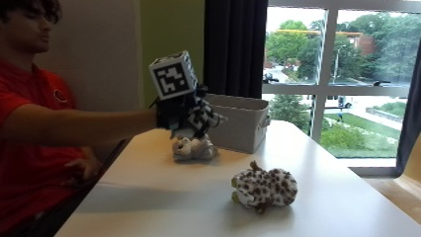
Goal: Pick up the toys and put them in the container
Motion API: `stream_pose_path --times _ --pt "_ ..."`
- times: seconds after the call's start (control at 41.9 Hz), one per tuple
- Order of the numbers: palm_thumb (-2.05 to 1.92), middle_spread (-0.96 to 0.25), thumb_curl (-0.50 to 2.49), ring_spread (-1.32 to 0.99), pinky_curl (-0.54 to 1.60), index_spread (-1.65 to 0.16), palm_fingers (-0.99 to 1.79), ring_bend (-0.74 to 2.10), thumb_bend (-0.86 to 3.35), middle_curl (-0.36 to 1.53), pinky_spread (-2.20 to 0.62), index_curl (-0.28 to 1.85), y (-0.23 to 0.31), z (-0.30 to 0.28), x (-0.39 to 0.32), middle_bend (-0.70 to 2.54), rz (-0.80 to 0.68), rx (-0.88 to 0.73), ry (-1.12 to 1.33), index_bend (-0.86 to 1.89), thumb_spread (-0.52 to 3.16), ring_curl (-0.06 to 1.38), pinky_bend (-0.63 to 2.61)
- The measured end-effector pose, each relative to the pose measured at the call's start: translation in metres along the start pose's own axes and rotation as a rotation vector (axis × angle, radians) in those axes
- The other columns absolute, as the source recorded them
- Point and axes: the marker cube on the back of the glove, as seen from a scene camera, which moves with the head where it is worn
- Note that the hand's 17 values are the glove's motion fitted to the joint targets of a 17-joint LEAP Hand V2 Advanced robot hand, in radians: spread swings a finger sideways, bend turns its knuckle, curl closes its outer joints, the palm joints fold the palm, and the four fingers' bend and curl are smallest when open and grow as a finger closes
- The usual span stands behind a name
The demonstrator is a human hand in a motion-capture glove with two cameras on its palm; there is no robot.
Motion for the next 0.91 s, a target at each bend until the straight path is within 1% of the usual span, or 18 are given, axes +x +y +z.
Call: stream_pose_path --times 0.119,0.191,0.334,0.429,0.549,0.668,0.763,0.787,0.906 --pt "0.53 -0.38 0.69 -0.42 0.44 -0.31 1.27 1.07 0.1 0.59 -0.45 0.62 -0.048 -0.032 -0.053 0.9 -0.045 0.057 -0.04 0.66 0.58 0.49 0.84" --pt "0.52 -0.37 0.71 -0.42 0.45 -0.3 1.24 1.09 0.09 0.6 -0.45 0.63 -0.068 -0.042 -0.079 0.92 -0.037 0.069 -0.1 0.68 0.55 0.5 0.86" --pt "0.52 -0.36 0.75 -0.42 0.45 -0.28 1.21 1.1 0.07 0.63 -0.44 0.66 -0.099 -0.04 -0.14 0.95 -0.058 0.058 -0.115 0.71 0.5 0.51 0.88" --pt "0.51 -0.35 0.77 -0.42 0.46 -0.27 1.19 1.1 0.06 0.64 -0.44 0.68 -0.114 -0.033 -0.189 0.96 -0.138 0.034 -0.076 0.72 0.48 0.51 0.9" --pt "0.51 -0.35 0.8 -0.42 0.46 -0.27 1.17 1.1 0.05 0.65 -0.44 0.69 -0.128 -0.032 -0.248 0.96 -0.217 0.013 -0.095 0.72 0.46 0.51 0.91" --pt "0.51 -0.34 0.83 -0.42 0.46 -0.26 1.15 1.09 0.04 0.66 -0.44 0.7 -0.133 -0.031 -0.29 0.96 -0.295 0.014 -0.072 0.71 0.45 0.5 0.92" --pt "0.51 -0.34 0.85 -0.42 0.45 -0.26 1.14 1.09 0.03 0.67 -0.44 0.71 -0.134 -0.03 -0.322 0.95 -0.312 0.008 -0.086 0.7 0.45 0.5 0.92" --pt "0.5 -0.34 0.86 -0.43 0.45 -0.26 1.09 1.08 0.02 0.66 -0.44 0.71 -0.134 -0.029 -0.33 0.93 -0.315 0.001 -0.095 0.69 0.45 0.5 0.92" --pt "0.49 -0.35 0.88 -0.44 0.45 -0.27 1.02 1.05 0.0 0.65 -0.44 0.71 -0.128 -0.022 -0.357 0.87 -0.353 -0.06 -0.094 0.62 0.49 0.49 0.95"
